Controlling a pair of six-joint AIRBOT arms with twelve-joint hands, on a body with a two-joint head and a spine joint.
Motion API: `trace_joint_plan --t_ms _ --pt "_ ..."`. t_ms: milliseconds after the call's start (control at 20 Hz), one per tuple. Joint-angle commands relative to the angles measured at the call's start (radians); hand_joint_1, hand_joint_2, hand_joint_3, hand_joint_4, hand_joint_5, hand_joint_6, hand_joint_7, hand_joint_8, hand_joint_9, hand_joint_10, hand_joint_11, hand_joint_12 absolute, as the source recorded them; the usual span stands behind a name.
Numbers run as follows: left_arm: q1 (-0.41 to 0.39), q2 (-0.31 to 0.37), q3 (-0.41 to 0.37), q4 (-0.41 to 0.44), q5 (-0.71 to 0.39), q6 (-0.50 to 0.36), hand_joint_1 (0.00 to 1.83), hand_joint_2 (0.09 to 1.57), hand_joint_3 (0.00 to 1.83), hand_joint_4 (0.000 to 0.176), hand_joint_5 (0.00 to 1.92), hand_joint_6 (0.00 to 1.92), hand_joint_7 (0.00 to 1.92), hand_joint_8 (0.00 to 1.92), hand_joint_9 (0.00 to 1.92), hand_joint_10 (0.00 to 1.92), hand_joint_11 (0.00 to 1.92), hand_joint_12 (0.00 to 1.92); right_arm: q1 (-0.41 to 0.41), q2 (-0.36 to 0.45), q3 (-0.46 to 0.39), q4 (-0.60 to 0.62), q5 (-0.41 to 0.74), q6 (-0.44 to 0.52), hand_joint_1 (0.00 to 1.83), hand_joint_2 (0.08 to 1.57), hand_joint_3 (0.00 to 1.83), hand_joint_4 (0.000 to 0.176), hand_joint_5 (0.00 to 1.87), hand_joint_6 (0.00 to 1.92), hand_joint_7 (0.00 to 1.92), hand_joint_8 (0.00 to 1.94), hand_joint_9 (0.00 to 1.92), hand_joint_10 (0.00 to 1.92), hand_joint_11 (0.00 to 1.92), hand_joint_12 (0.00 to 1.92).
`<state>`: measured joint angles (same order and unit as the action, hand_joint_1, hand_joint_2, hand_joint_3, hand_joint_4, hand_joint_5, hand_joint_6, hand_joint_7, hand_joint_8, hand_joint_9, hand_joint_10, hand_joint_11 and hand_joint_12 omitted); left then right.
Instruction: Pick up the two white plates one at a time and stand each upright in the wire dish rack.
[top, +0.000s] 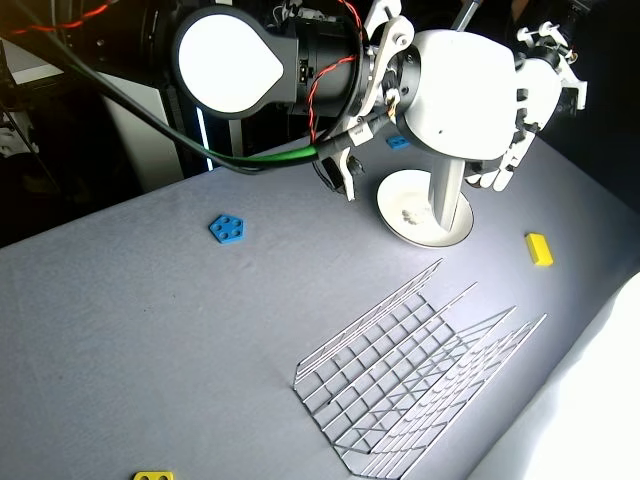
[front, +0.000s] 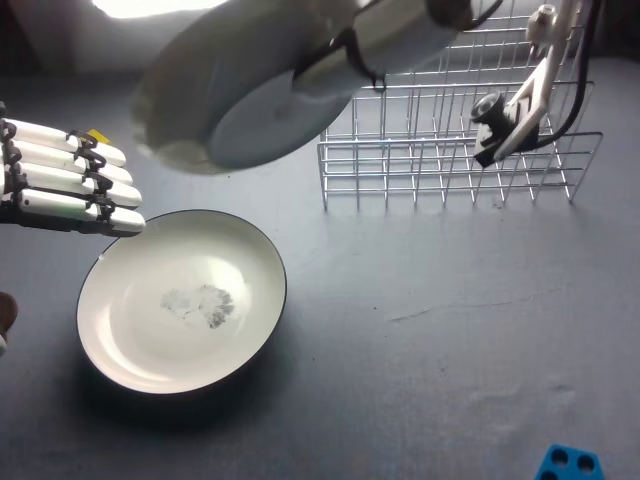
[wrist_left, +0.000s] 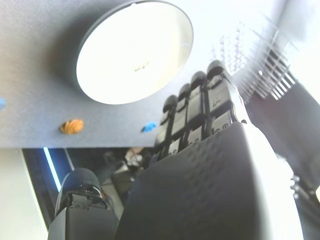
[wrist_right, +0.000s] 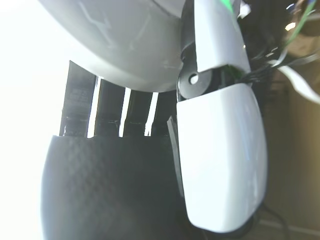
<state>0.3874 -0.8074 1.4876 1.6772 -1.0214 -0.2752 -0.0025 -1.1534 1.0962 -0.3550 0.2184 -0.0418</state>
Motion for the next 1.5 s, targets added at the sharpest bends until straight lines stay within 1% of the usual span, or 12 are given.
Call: trace_joint_plan --t_ms 0,250,450,600,700,900,1000,1050,1100,1150,1300,1450 --pt "-0.010 0.007 0.007 -0.064 -0.023 -0.004 0.00 1.02 0.00 0.000 0.00 0.00 0.00 0.00 0.00 0.00 0.00 0.00 0.025 0.006 0.003 0.032 0.125 0.017 1.38 1.07 0.00 0.000 1.00 0.92 1.09 0.75 1.02 0.99 0.83 0.88" --pt "-0.028 0.001 0.005 -0.037 -0.019 -0.005 0.00 1.03 0.01 0.000 0.02 0.01 0.00 0.00 0.00 0.00 0.00 0.00 0.044 0.012 0.039 0.034 0.098 0.066 1.39 1.05 0.00 0.000 1.06 0.86 1.13 0.66 1.04 0.95 0.85 0.88" --pt "-0.026 0.000 0.006 0.004 -0.020 -0.005 0.00 1.02 0.00 0.000 0.01 0.00 0.00 0.00 0.00 0.00 0.00 0.00 0.068 0.042 0.046 0.034 0.101 0.102 1.39 1.05 0.00 0.000 1.04 0.86 1.14 0.67 1.05 0.94 0.86 0.88" --pt "-0.025 0.000 0.016 0.008 -0.033 -0.003 0.00 1.03 0.00 0.000 0.01 0.00 0.00 0.00 0.00 0.00 0.00 0.00 0.090 0.063 0.046 0.033 0.101 0.118 1.39 1.06 0.00 0.000 1.03 0.89 1.11 0.72 1.02 0.97 0.83 0.89" --pt "-0.024 0.000 0.017 0.008 -0.039 -0.001 0.00 1.03 0.00 0.000 0.01 0.00 0.00 0.00 0.00 0.00 0.00 0.00 0.107 0.076 0.046 0.032 0.097 0.133 1.39 1.05 0.00 0.000 1.05 0.85 1.16 0.64 1.05 0.93 0.86 0.86" --pt "-0.028 -0.005 0.013 0.008 -0.043 0.004 0.00 1.02 0.00 0.000 0.02 0.01 0.00 0.00 0.00 0.00 0.00 0.00 0.140 0.109 0.046 0.032 0.008 0.154 1.39 1.06 0.00 0.000 1.05 0.87 1.13 0.68 1.03 0.95 0.85 0.87" --pt "-0.029 -0.008 0.009 0.008 -0.042 0.005 0.00 1.04 0.01 0.000 0.01 0.00 0.00 0.00 0.00 0.00 0.00 0.00 0.143 0.121 0.047 0.031 -0.023 0.143 1.39 1.05 0.00 0.000 1.07 0.86 1.15 0.64 1.04 0.93 0.86 0.83" --pt "-0.029 -0.008 0.008 0.008 -0.040 0.005 0.00 1.04 0.01 0.000 0.02 0.01 0.00 0.00 0.00 0.00 0.00 0.00 0.142 0.122 0.046 0.025 -0.033 0.142 1.28 1.05 0.00 0.000 1.09 0.83 1.17 0.63 1.09 0.49 0.88 0.82" --pt "-0.029 -0.010 0.008 0.008 -0.040 0.006 0.00 1.03 0.00 0.000 0.02 0.01 0.00 0.00 0.00 0.00 0.00 0.00 0.141 0.125 0.044 0.022 -0.038 0.137 1.37 1.04 0.00 0.000 1.09 0.80 1.20 0.56 1.09 0.79 0.90 0.81" --pt "-0.029 -0.015 0.010 0.008 -0.038 0.007 0.00 1.03 0.00 0.000 0.02 0.00 0.00 0.00 0.00 0.00 0.00 0.00 0.139 0.127 0.044 0.022 -0.040 0.129 1.39 1.04 0.00 0.000 1.08 0.82 1.20 0.56 1.07 0.87 0.90 0.81" --pt "-0.023 -0.030 0.015 0.009 -0.024 0.007 0.00 1.03 0.00 0.000 0.01 0.00 0.00 0.00 0.00 0.00 0.00 0.00 0.133 0.131 0.044 0.023 -0.036 0.122 1.39 1.03 0.00 0.000 1.09 0.80 1.21 0.53 1.09 0.85 0.92 0.80" --pt "0.010 -0.045 0.000 0.008 -0.011 0.021 0.00 1.03 0.00 0.000 0.02 0.01 0.00 0.00 0.00 0.00 0.00 0.00 0.117 0.144 0.046 0.022 0.032 0.100 1.39 1.03 0.00 0.000 1.08 0.81 1.22 0.53 1.10 0.84 0.92 0.79"
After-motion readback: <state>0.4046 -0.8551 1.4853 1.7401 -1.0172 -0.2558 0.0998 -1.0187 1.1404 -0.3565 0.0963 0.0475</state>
